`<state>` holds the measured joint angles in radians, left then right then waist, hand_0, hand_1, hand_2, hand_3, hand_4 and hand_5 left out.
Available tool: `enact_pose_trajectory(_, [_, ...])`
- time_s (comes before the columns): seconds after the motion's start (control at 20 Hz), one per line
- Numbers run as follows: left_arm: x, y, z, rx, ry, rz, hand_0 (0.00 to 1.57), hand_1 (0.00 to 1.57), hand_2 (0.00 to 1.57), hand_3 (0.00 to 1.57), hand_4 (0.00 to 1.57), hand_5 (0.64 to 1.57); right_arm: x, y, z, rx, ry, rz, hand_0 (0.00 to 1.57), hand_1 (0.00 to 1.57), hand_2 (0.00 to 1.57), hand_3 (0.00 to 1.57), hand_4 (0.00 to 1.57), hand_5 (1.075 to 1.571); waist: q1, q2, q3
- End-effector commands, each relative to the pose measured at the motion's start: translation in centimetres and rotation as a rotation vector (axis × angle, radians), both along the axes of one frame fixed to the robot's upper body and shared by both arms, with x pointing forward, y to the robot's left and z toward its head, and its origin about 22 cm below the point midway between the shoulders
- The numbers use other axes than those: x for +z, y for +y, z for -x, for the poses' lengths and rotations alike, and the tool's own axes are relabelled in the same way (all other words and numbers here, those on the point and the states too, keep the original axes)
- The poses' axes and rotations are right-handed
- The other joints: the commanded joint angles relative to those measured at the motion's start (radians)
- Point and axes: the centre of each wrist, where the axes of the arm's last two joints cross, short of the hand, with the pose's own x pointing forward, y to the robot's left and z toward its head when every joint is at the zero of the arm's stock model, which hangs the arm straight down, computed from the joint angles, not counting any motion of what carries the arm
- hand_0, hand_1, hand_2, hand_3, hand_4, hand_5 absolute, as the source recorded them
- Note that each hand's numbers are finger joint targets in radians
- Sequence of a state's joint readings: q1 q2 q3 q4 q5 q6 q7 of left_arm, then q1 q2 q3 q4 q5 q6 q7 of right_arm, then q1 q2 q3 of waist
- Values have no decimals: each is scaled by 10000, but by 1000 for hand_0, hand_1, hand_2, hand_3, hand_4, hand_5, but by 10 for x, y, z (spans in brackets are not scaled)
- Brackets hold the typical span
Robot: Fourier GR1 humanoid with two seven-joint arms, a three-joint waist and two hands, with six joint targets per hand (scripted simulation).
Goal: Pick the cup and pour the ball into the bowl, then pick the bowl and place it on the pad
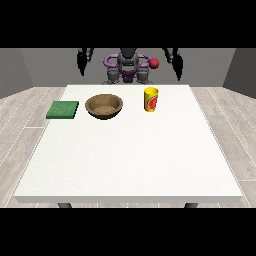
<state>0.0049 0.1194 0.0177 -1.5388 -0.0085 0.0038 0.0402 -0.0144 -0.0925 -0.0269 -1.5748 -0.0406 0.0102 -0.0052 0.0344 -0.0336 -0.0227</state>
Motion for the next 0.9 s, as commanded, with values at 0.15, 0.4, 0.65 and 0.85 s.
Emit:
enact_pose_trajectory(0.15, [30,5,-5,-119,-391,-179,0,0,0,0,664,1566,27,-11,-2,-52,-112,455,0,0,0,0,875,1533,-41,-2283,154])
enact_pose_trajectory(0.4, [32,-43,10,-166,1627,2682,0,0,0,0,637,1563,19,2,20,-720,2551,-1350,0,0,0,0,865,1534,-585,-4173,222])
enact_pose_trajectory(0.65, [80,-54,13,102,1107,2588,0,0,0,0,601,1563,60,-7,28,-847,2288,-1128,0,0,0,0,823,1528,-535,-3599,227])
enact_pose_trajectory(0.85, [105,-85,0,37,-609,2362,0,0,0,0,556,1555,82,-2,26,-557,765,-1115,0,0,0,0,760,1548,-898,-1936,229])
